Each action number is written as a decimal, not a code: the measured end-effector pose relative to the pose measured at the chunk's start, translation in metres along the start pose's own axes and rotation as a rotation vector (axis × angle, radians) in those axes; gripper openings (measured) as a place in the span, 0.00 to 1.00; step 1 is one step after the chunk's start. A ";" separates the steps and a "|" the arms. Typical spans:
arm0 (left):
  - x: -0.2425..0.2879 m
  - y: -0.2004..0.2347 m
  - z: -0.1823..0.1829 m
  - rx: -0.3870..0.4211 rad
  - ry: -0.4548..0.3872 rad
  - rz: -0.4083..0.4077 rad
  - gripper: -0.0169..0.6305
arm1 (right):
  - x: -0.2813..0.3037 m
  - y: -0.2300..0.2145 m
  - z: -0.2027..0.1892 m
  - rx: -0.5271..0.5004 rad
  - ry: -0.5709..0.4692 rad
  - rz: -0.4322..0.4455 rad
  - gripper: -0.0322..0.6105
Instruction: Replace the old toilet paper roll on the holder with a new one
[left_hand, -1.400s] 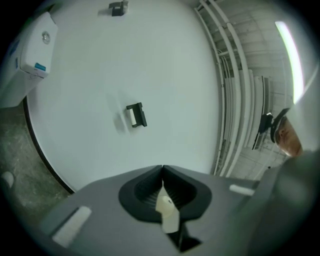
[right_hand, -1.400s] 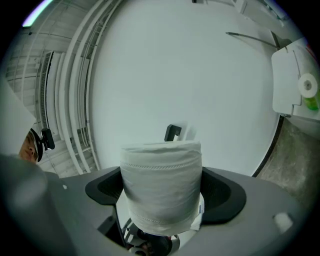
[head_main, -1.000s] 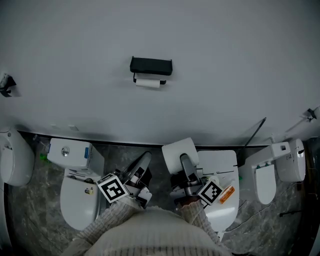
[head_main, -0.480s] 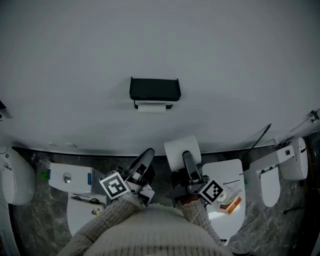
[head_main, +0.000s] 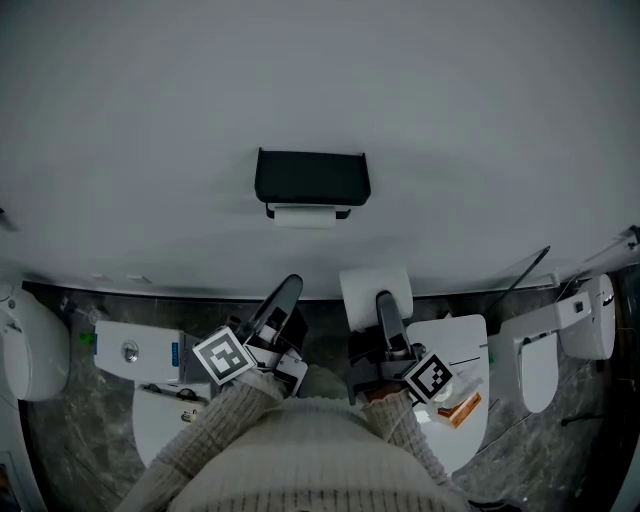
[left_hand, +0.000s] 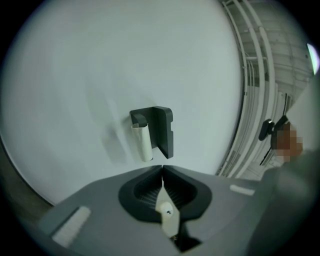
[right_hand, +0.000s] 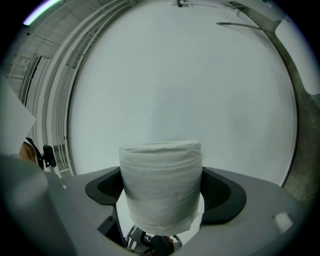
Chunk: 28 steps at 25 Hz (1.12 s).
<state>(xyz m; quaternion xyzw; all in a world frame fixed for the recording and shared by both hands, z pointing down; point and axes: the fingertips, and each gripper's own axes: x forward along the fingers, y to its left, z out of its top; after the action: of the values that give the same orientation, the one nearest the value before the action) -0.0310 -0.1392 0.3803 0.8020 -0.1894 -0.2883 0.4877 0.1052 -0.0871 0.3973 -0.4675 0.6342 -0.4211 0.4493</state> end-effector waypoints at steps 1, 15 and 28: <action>0.003 0.001 0.001 -0.004 -0.002 0.001 0.02 | 0.004 0.000 0.001 -0.012 0.013 0.000 0.78; 0.038 0.013 0.015 -0.028 -0.069 -0.006 0.04 | 0.026 -0.017 0.010 -0.009 0.087 -0.040 0.78; 0.065 0.040 0.029 -0.084 -0.103 0.055 0.39 | 0.044 -0.023 0.027 -0.015 0.091 -0.024 0.78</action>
<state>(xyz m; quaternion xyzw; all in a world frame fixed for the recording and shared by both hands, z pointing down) -0.0009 -0.2149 0.3879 0.7594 -0.2239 -0.3235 0.5182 0.1290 -0.1380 0.4050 -0.4588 0.6513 -0.4425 0.4116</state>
